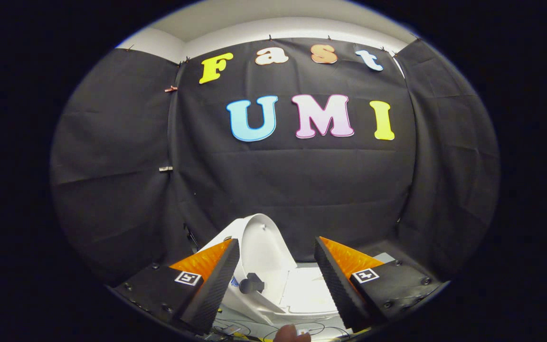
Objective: Open the toilet lid.
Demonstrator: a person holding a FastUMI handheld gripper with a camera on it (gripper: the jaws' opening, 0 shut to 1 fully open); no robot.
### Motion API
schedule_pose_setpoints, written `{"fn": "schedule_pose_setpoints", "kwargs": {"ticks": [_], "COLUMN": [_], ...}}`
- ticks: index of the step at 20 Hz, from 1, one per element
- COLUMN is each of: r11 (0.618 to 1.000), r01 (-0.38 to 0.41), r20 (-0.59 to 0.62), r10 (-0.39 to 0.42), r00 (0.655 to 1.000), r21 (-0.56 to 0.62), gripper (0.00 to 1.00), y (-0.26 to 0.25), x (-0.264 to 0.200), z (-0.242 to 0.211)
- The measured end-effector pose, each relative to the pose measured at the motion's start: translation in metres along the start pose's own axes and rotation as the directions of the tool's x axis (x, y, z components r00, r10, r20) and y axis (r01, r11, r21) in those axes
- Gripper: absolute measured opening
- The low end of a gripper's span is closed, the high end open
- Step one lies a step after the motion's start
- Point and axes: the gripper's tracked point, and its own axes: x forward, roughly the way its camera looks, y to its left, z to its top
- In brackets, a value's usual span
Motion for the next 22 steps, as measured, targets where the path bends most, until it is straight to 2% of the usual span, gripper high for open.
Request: {"fn": "schedule_pose_setpoints", "kwargs": {"ticks": [6, 11, 22], "r11": [1.0, 0.998, 0.995], "r01": [0.001, 0.056, 0.097], "r20": [0.136, 0.229, 0.232], "r10": [-0.005, -0.051, -0.092], "r00": [0.991, 0.972, 0.968], "r21": [0.031, -0.016, -0.012], "gripper": [0.99, 0.99, 0.99], "y": [-0.038, -0.075, -0.092], "x": [-0.042, -0.07, -0.076], "z": [0.054, 0.087, 0.086]}}
